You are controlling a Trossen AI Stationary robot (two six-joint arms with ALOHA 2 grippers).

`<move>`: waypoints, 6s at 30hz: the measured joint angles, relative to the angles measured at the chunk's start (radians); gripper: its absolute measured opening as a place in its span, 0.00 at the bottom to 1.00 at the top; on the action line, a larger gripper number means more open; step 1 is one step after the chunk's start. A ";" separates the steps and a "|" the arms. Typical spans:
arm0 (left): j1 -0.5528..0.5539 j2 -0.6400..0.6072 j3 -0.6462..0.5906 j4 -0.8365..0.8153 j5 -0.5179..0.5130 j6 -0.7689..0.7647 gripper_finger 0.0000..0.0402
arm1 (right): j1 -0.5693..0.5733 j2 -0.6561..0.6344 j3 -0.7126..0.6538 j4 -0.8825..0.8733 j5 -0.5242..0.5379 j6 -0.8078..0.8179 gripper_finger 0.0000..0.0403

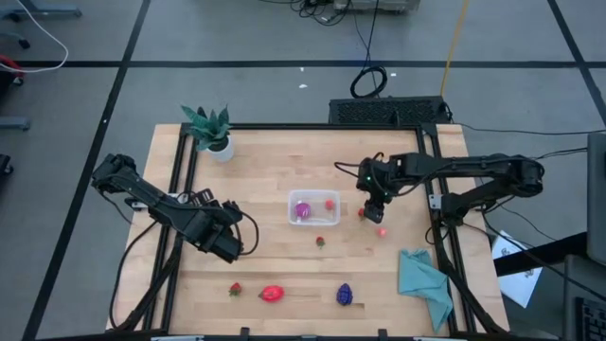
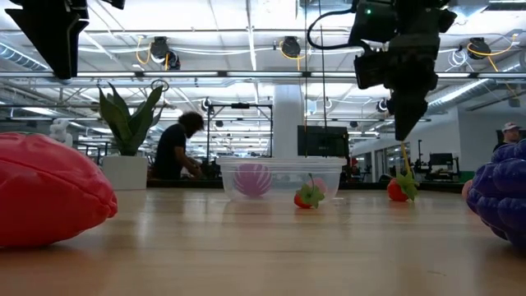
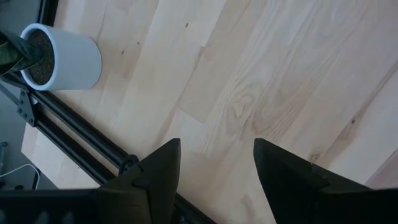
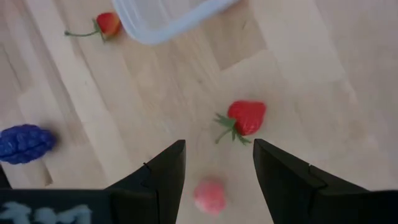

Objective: Pick and placing Produce into tupperware
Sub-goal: Put the top red strawberry into the transparent bin

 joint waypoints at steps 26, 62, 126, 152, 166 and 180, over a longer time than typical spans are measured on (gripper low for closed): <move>0.000 0.000 0.000 0.008 0.000 -0.005 0.52 | -0.037 0.001 0.000 -0.005 0.012 0.044 0.45; -0.001 0.001 0.000 0.011 -0.001 -0.027 0.52 | -0.078 0.084 -0.001 0.003 -0.023 0.051 0.54; 0.000 0.000 0.000 0.038 -0.028 -0.021 0.52 | -0.063 0.289 -0.136 0.264 -0.101 0.137 0.55; -0.001 0.000 0.000 0.041 -0.028 -0.022 0.52 | -0.062 0.252 -0.143 0.306 -0.095 0.129 0.48; -0.001 0.000 0.000 0.045 -0.028 -0.022 0.52 | -0.062 0.248 -0.141 0.323 -0.093 0.118 0.48; -0.001 0.001 0.000 0.045 -0.028 -0.022 0.52 | -0.062 0.247 -0.141 0.318 -0.093 0.114 0.48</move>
